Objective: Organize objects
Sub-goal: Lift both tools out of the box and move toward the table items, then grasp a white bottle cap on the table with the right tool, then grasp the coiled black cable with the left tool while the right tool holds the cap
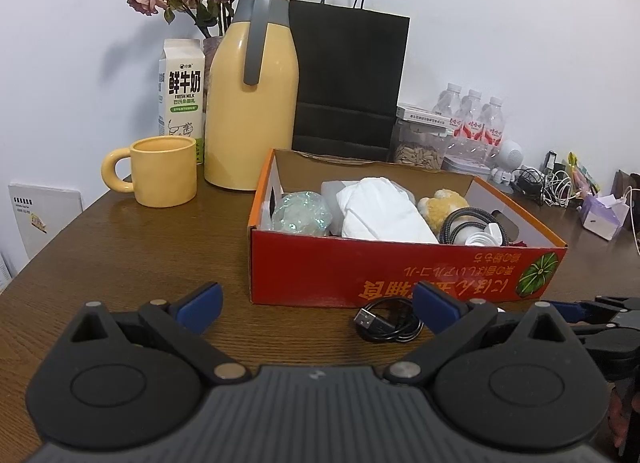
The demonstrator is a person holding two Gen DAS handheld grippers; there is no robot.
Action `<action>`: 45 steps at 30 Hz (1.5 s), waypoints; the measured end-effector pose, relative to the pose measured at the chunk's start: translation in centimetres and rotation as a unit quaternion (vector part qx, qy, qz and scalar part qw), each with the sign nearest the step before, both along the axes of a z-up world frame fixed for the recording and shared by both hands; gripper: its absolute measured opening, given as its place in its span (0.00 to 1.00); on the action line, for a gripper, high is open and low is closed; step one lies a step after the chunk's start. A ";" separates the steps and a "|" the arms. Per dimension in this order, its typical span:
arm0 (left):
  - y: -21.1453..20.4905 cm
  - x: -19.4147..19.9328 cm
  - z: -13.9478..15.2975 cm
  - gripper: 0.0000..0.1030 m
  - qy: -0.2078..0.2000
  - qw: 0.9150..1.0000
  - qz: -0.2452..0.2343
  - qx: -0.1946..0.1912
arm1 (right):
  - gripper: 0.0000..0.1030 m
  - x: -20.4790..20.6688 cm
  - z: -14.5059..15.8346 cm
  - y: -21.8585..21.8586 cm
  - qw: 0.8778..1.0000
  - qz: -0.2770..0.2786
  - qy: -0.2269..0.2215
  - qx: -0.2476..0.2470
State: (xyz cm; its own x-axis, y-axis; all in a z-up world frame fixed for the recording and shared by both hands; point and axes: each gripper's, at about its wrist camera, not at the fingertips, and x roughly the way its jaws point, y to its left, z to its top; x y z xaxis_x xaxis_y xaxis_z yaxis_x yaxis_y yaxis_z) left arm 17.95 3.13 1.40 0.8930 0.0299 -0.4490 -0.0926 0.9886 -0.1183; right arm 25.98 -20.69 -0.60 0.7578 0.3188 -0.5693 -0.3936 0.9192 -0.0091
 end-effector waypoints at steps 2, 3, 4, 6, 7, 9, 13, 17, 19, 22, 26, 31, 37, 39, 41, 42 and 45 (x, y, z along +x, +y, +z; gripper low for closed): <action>-0.1 -0.1 0.0 1.00 0.000 1.000 -0.001 0.001 | 0.54 0.2 -0.2 0.3 1.000 0.004 0.008 -0.009; -0.1 -0.1 0.0 1.00 0.000 1.000 -0.002 0.001 | 0.53 0.3 -0.3 0.5 1.000 0.007 0.013 -0.014; -0.1 -0.1 0.0 1.00 0.000 1.000 -0.002 0.002 | 0.53 0.4 -0.3 0.7 1.000 0.011 0.013 -0.013; -0.1 0.0 0.0 1.00 0.002 1.000 -0.002 0.002 | 0.52 0.7 -0.4 1.1 1.000 0.015 0.013 -0.016; -0.1 0.0 0.0 1.00 0.003 1.000 -0.002 0.003 | 0.52 0.9 -0.4 1.3 1.000 0.017 0.013 -0.015; -0.2 0.1 -0.1 1.00 0.005 1.000 -0.002 0.004 | 0.47 1.3 -0.4 1.6 1.000 0.022 0.017 -0.009; -0.3 0.1 -0.2 1.00 0.008 1.000 -0.002 0.005 | 0.27 1.6 -0.4 2.0 1.000 0.026 0.016 -0.004; -0.3 0.3 -0.4 1.00 0.013 1.000 -0.002 0.007 | 0.27 1.1 0.0 1.5 1.000 0.022 -0.001 0.013; -0.3 0.5 -0.5 1.00 0.017 1.000 -0.002 0.008 | 0.27 0.1 0.4 1.0 0.999 0.016 -0.033 0.027; -0.3 0.7 -0.8 1.00 0.025 1.000 -0.002 0.010 | 0.27 -1.5 1.0 0.8 0.996 0.012 -0.082 0.026; -0.4 1.1 -1.3 1.00 0.037 0.999 -0.003 0.013 | 0.27 -2.0 1.4 0.6 0.995 0.012 -0.096 0.025; -0.9 1.3 -1.6 1.00 0.041 0.999 -0.006 0.020 | 0.27 -2.1 1.7 0.2 0.994 0.011 -0.103 0.035; -2.3 2.9 -2.3 1.00 0.058 0.997 -0.029 0.032 | 0.27 -2.2 1.8 -0.1 0.993 0.007 -0.105 0.044; -2.8 3.8 -2.7 1.00 0.069 0.996 -0.032 0.036 | 0.27 -2.3 2.0 -0.2 0.993 0.007 -0.109 0.047; -3.3 4.7 -3.0 1.00 0.077 0.996 -0.032 0.039 | 0.27 -2.5 2.1 -0.3 0.992 0.008 -0.114 0.049; -3.5 5.0 -3.1 1.00 0.079 0.996 -0.032 0.041 | 0.27 -2.5 2.2 -0.4 0.992 0.009 -0.116 0.051; -4.1 6.0 -3.4 1.00 0.090 0.995 -0.027 0.046 | 0.27 -2.7 2.4 -0.5 0.991 0.010 -0.120 0.055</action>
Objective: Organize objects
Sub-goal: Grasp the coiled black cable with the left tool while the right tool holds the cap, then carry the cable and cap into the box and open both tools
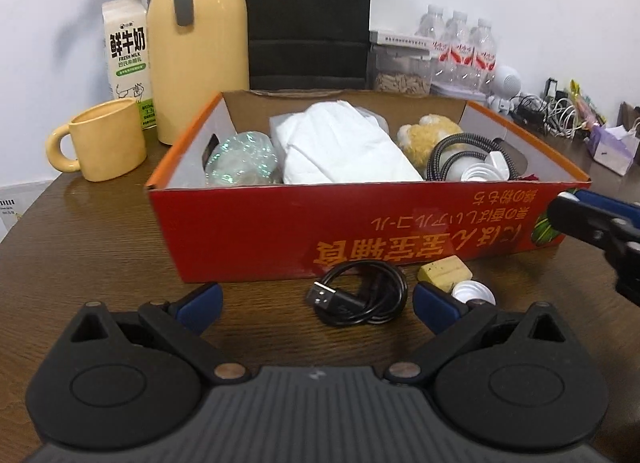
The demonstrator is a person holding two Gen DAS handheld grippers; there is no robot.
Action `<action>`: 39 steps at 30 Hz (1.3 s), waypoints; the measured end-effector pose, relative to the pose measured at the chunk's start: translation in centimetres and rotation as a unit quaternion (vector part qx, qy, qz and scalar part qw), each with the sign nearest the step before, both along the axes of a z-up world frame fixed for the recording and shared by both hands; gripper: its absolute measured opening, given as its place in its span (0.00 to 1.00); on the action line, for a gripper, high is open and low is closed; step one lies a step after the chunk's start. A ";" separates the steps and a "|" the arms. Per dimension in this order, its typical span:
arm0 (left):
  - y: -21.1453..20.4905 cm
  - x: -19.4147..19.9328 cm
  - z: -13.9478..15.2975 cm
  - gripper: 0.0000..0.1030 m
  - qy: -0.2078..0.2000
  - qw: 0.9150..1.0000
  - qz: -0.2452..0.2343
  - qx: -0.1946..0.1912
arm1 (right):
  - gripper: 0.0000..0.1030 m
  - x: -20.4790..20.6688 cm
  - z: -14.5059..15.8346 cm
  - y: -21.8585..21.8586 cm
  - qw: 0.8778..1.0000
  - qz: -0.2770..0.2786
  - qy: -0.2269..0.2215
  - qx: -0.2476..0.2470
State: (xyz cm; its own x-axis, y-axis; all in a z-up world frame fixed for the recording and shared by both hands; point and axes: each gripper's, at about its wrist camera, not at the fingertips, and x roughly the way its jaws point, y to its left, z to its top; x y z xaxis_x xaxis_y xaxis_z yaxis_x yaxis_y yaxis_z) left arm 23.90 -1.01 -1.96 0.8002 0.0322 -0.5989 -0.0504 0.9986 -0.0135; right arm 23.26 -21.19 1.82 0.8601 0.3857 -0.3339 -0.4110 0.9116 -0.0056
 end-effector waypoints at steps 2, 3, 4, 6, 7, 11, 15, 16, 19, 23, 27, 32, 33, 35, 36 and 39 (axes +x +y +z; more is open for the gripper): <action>-0.2 0.4 -0.2 1.00 0.006 1.000 0.005 0.002 | 0.27 -0.1 0.1 0.0 1.000 0.002 -0.001 0.003; -0.2 0.6 -0.3 1.00 0.009 1.000 0.008 0.002 | 0.27 -0.1 0.1 0.0 1.000 0.002 -0.002 0.004; -0.3 0.8 -0.3 1.00 0.011 1.000 0.011 0.003 | 0.27 -0.1 0.2 -0.1 1.000 0.003 -0.002 0.005; -0.3 1.1 -0.5 1.00 0.015 1.000 0.016 0.003 | 0.27 -0.2 0.2 -0.1 1.000 0.005 -0.004 0.006; -0.4 1.3 -0.5 1.00 0.017 1.000 0.017 0.001 | 0.27 -0.2 0.3 -0.1 1.000 0.006 -0.005 0.007; -0.6 1.6 -0.6 1.00 0.022 1.000 0.019 0.000 | 0.27 -0.3 0.3 0.0 1.000 0.008 -0.007 0.007; -1.1 1.6 -0.6 0.90 0.022 1.000 0.009 0.011 | 0.27 -0.3 0.3 0.0 1.000 0.008 -0.007 0.007; -1.2 1.5 -0.5 0.76 0.018 1.000 0.004 0.010 | 0.27 -0.3 0.3 0.0 1.000 0.008 -0.006 0.007; -1.6 0.8 -0.2 0.52 0.006 1.000 -0.007 0.012 | 0.27 -0.1 0.1 -0.1 1.000 0.011 -0.004 0.010; -1.8 0.0 0.0 0.52 -0.005 1.000 -0.013 0.011 | 0.27 0.2 -0.1 -0.4 1.000 0.007 0.002 0.017; -1.6 -1.1 0.8 0.52 -0.030 1.000 -0.007 0.006 | 0.27 0.3 -0.2 -0.4 1.000 0.005 0.000 0.016; -1.4 -2.6 1.7 0.52 -0.057 0.998 -0.004 -0.001 | 0.27 0.4 -0.4 -0.3 1.000 -0.001 -0.003 0.011; -1.4 -2.9 1.9 0.52 -0.063 0.998 -0.004 -0.003 | 0.27 0.4 -0.4 -0.2 1.000 -0.002 -0.004 0.008; -1.5 -3.3 2.5 0.52 -0.076 0.997 -0.003 -0.003 | 0.27 0.3 -0.4 0.0 1.000 -0.004 -0.008 0.003; -1.5 -3.5 2.7 0.52 -0.082 0.997 -0.003 -0.005 | 0.27 0.2 -0.4 0.1 1.000 -0.005 -0.010 0.000; -1.4 -3.8 3.8 0.52 -0.101 0.995 -0.003 -0.011 | 0.27 0.1 -0.1 0.4 1.000 -0.006 -0.022 -0.005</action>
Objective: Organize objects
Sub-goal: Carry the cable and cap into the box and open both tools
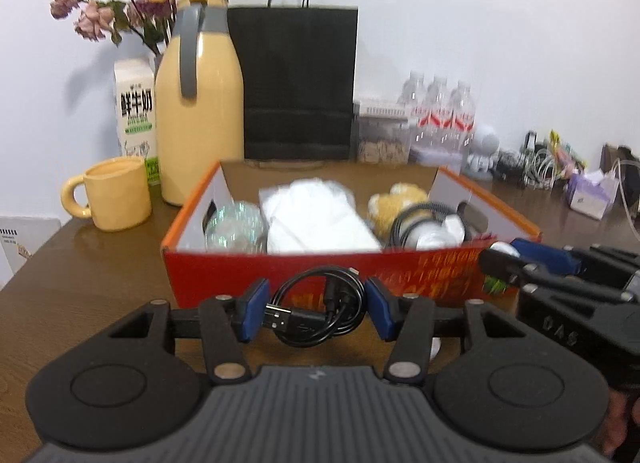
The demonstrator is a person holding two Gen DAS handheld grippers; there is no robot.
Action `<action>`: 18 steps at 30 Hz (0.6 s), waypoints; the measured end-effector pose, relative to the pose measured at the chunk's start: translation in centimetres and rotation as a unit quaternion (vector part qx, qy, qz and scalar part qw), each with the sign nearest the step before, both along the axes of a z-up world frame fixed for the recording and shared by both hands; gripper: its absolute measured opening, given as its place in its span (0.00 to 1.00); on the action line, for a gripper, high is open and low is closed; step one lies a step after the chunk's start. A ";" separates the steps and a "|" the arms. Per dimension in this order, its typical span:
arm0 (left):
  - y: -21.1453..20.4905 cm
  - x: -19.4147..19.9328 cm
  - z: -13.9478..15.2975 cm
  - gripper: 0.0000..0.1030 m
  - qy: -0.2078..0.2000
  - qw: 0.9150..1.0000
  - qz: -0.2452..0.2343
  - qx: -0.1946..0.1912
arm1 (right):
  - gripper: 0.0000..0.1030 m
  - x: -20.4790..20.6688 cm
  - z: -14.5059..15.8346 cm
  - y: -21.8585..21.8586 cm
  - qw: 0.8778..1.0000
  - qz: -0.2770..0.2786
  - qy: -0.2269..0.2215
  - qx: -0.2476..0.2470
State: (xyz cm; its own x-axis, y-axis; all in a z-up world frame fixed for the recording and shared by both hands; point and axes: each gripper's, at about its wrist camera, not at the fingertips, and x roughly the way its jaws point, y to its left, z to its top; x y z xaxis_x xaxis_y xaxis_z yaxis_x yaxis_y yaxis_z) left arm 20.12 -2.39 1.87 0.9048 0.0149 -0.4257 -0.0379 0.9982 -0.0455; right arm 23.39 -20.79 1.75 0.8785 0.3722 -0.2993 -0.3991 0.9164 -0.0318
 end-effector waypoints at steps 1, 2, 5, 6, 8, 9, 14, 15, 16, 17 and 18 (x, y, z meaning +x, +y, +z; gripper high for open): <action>0.0 0.1 0.4 0.52 -0.006 1.000 0.000 -0.001 | 0.27 0.0 0.2 0.1 1.000 0.000 -0.006 -0.001; 0.1 0.3 0.9 0.52 -0.011 1.000 0.001 -0.005 | 0.27 0.1 0.5 0.2 1.000 0.000 -0.012 -0.001; 0.1 1.3 2.2 0.52 -0.021 1.000 0.001 -0.012 | 0.27 0.6 1.6 0.4 1.000 -0.006 -0.026 0.003; -0.1 1.7 2.6 0.52 -0.026 1.000 0.001 -0.013 | 0.27 0.9 2.0 0.4 1.000 -0.007 -0.029 0.006; -0.4 2.5 3.3 0.52 -0.034 0.999 0.001 -0.014 | 0.27 1.7 2.6 0.6 0.999 -0.013 -0.037 0.008; -0.6 3.0 3.6 0.52 -0.038 0.999 0.002 -0.014 | 0.27 2.2 2.9 0.7 0.999 -0.018 -0.040 0.010; -1.6 5.9 4.4 0.52 -0.048 0.999 0.005 -0.019 | 0.27 5.0 3.6 1.0 0.998 -0.035 -0.045 0.018; -1.8 6.5 4.4 0.52 -0.050 0.999 0.006 -0.020 | 0.27 5.6 3.6 0.9 0.998 -0.038 -0.043 0.020; -2.0 7.0 4.4 0.52 -0.051 0.998 0.005 -0.022 | 0.27 6.2 3.4 0.8 0.998 -0.041 -0.042 0.023; -2.2 7.7 4.3 0.52 -0.050 0.998 0.005 -0.025 | 0.27 6.7 3.2 0.8 0.998 -0.043 -0.041 0.024; -2.2 8.2 4.2 0.52 -0.049 0.998 0.005 -0.027 | 0.27 7.3 3.0 0.6 0.998 -0.044 -0.040 0.025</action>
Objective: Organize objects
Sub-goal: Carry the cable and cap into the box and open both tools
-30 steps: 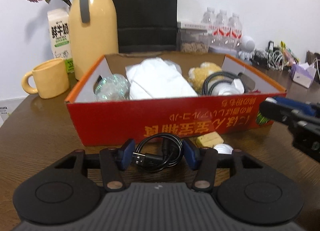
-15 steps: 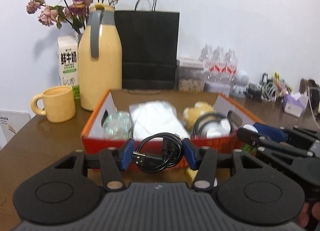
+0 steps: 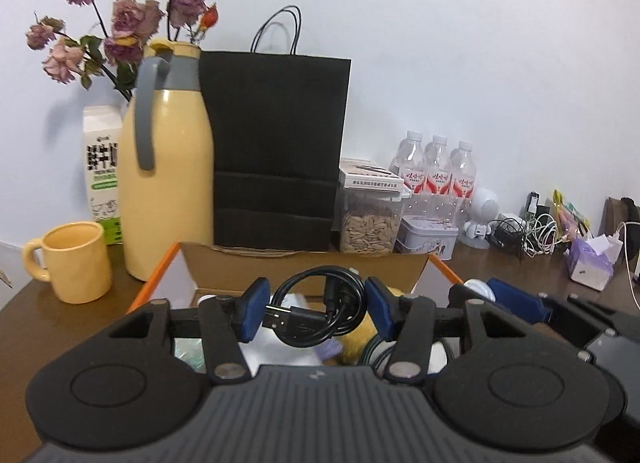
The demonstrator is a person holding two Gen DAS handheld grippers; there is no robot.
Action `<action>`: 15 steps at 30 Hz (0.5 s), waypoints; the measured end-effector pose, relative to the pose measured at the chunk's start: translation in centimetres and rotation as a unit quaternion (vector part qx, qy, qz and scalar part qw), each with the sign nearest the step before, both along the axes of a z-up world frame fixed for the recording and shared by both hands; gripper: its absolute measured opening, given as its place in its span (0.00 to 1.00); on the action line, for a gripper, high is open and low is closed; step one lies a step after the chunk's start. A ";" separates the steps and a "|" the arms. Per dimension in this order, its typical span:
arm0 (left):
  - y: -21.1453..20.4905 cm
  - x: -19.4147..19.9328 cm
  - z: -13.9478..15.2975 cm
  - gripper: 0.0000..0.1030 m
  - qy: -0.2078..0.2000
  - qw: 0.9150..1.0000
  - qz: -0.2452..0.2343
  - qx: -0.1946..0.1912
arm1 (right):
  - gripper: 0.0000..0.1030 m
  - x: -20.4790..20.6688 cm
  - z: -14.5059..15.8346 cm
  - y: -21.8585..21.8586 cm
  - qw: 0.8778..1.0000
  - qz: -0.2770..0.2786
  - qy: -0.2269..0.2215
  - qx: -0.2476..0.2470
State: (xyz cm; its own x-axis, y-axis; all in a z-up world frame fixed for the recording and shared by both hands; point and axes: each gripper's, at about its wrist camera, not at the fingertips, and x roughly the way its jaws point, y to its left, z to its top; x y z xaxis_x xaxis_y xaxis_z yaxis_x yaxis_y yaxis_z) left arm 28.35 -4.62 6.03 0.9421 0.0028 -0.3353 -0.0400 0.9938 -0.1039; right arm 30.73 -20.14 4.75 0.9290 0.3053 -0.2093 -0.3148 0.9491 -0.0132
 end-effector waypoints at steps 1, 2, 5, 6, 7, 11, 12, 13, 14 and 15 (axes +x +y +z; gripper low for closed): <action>-0.1 0.6 -0.1 0.52 0.002 1.000 0.000 -0.002 | 0.27 0.5 -0.1 -0.1 1.000 0.001 0.002 0.001; -0.1 1.3 -0.3 0.52 0.004 1.000 -0.001 -0.003 | 0.27 1.0 -0.2 -0.2 1.000 0.002 0.005 0.002; -0.2 2.7 -0.8 0.52 0.011 1.000 -0.004 0.000 | 0.27 2.3 -0.6 -0.2 1.000 0.007 0.008 -0.001; -0.2 3.1 -1.0 0.52 0.013 1.000 -0.004 0.001 | 0.27 2.6 -0.7 -0.2 1.000 0.009 0.010 -0.003; -0.1 3.5 -1.1 0.52 0.016 1.000 -0.004 0.002 | 0.27 2.9 -0.8 -0.2 1.000 0.010 0.012 -0.004; 0.0 4.3 -1.5 0.52 0.023 1.000 -0.006 0.008 | 0.27 3.9 -1.5 -0.5 1.000 0.011 0.026 -0.003; 0.0 4.4 -1.6 0.53 0.025 1.000 -0.005 0.010 | 0.27 4.1 -1.6 -0.5 1.000 0.012 0.027 -0.005; 0.1 4.4 -1.6 0.57 0.025 1.000 -0.005 0.010 | 0.27 4.1 -1.7 -0.4 0.999 0.014 0.029 -0.005; 0.3 4.3 -1.6 0.67 0.023 1.000 -0.005 0.010 | 0.27 4.1 -1.8 -0.4 0.999 0.017 0.031 -0.005; 0.4 4.2 -1.4 0.75 0.019 1.000 -0.004 0.009 | 0.27 4.0 -1.8 -0.4 0.999 0.021 0.035 -0.004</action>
State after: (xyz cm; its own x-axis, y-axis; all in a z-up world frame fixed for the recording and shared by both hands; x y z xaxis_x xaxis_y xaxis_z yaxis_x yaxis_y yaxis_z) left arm 32.54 -4.26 4.59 0.9284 0.0016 -0.3715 -0.0354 0.9958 -0.0842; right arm 34.72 -20.57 2.97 0.8984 0.3421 -0.2754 -0.3551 0.9348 0.0030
